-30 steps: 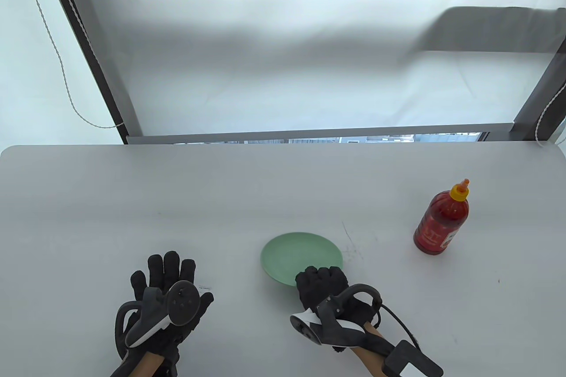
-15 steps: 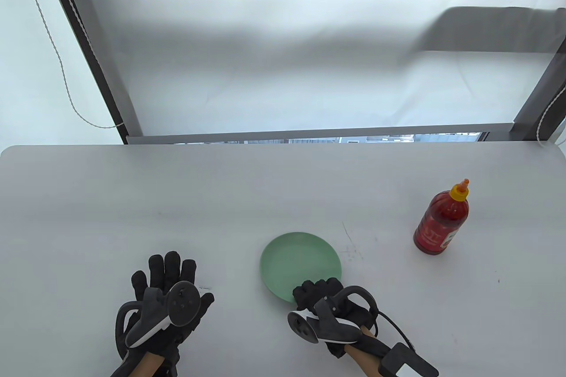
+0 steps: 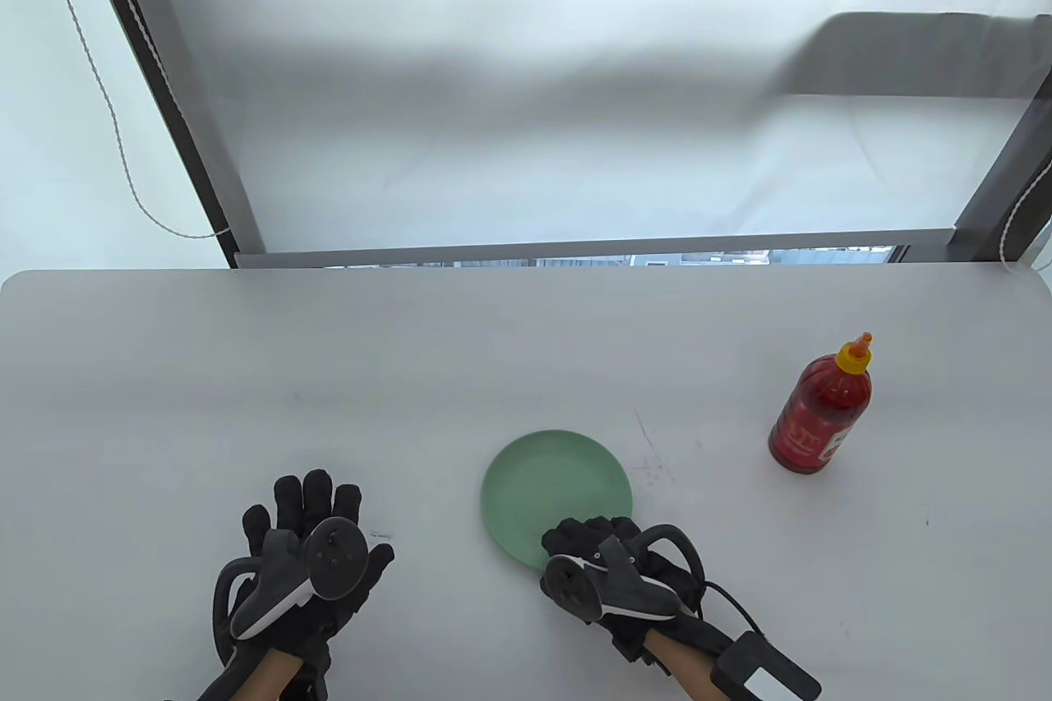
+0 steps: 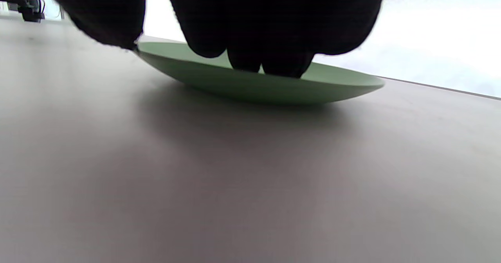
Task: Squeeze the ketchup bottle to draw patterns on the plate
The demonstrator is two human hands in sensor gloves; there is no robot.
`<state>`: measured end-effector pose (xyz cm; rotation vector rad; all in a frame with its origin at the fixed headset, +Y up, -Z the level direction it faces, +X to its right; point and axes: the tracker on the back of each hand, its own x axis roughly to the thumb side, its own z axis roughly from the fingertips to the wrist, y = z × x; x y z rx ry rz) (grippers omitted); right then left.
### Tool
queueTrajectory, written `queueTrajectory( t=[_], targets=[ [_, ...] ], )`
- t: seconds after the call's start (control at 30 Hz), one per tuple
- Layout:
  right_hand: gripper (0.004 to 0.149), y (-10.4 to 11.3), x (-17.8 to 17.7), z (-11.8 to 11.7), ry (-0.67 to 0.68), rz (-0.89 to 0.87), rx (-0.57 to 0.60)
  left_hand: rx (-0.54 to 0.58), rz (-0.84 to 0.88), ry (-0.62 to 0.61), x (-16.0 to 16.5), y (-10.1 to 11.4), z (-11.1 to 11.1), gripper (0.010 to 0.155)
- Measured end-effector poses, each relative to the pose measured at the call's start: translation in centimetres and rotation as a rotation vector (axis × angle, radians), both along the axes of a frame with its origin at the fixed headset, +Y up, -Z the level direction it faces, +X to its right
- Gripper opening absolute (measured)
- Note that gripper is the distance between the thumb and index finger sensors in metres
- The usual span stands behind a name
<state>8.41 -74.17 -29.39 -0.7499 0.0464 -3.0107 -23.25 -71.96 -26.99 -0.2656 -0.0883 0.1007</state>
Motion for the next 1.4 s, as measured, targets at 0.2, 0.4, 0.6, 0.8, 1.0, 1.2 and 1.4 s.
queueTrajectory(
  t=[0.2,0.4,0.6,0.8,1.0,1.2,1.4],
  targets=[
    [0.065,5.0,7.7,-0.5,-0.238,-0.174,0.059,0.007,0.004,-0.005,0.0,0.0,0.0,0.082],
    [0.07,5.4,18.1,0.1,-0.625,-0.284,0.159,0.001,-0.005,-0.008,0.1,-0.1,-0.1,0.081],
    [0.091,2.0,25.0,-2.2,-0.991,-0.406,0.07,0.007,-0.004,-0.012,0.2,0.0,0.0,0.081],
    [0.121,0.1,26.4,-5.3,-1.104,-0.462,0.024,0.01,0.019,-0.009,0.0,0.2,0.0,0.081],
    [0.128,-1.8,26.8,-7.6,-1.101,-0.751,-0.017,-0.002,0.032,0.007,-0.4,0.1,-0.2,0.081],
    [0.129,-3.3,27.0,-9.0,-1.058,-0.916,-0.017,-0.021,0.039,0.026,-0.7,-0.2,-0.5,0.081],
    [0.116,-3.1,26.7,-9.4,-1.038,-0.965,0.045,-0.033,0.038,0.032,-0.9,-0.4,-0.8,0.08]
  ],
)
